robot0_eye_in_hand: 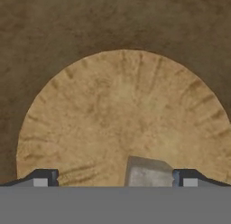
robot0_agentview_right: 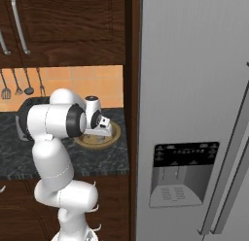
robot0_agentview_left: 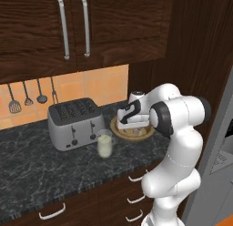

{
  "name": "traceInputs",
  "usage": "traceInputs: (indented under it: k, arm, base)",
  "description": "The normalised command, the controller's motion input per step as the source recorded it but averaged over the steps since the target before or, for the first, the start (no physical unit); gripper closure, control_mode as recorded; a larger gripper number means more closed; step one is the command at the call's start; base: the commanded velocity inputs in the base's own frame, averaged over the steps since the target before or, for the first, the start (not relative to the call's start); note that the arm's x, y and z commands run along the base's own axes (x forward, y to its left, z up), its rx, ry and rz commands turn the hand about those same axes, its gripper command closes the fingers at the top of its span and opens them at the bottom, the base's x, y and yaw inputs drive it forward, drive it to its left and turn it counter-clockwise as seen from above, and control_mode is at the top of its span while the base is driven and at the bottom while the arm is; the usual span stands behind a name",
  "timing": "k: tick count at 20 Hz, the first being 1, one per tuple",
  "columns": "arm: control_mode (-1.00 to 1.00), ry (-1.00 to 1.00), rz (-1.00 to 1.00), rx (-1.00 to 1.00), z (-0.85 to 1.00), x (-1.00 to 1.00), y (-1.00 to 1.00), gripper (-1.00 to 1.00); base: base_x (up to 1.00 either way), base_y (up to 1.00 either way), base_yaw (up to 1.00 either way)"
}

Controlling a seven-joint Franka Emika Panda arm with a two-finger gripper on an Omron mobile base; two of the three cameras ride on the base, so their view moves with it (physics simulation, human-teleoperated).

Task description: Grab a lemon wedge from the fridge and one ice cube from the ice bowl, and put them in the glass of lemonade.

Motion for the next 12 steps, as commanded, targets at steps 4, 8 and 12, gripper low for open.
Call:
traceInputs:
  k: [4, 8, 12]
  arm:
    - [-1.00, 0.00, 0.00, 0.00, -0.01, 0.00, 0.00, -1.00]
    - [-1.00, 0.00, 0.00, 0.00, 0.00, -0.03, 0.00, -1.00]
    - [-1.00, 0.00, 0.00, 0.00, 0.00, 0.00, 0.00, -1.00]
  base:
    - [0.00, 0.00, 0.00]
    - [0.00, 0.00, 0.00]
    - [0.00, 0.00, 0.00]
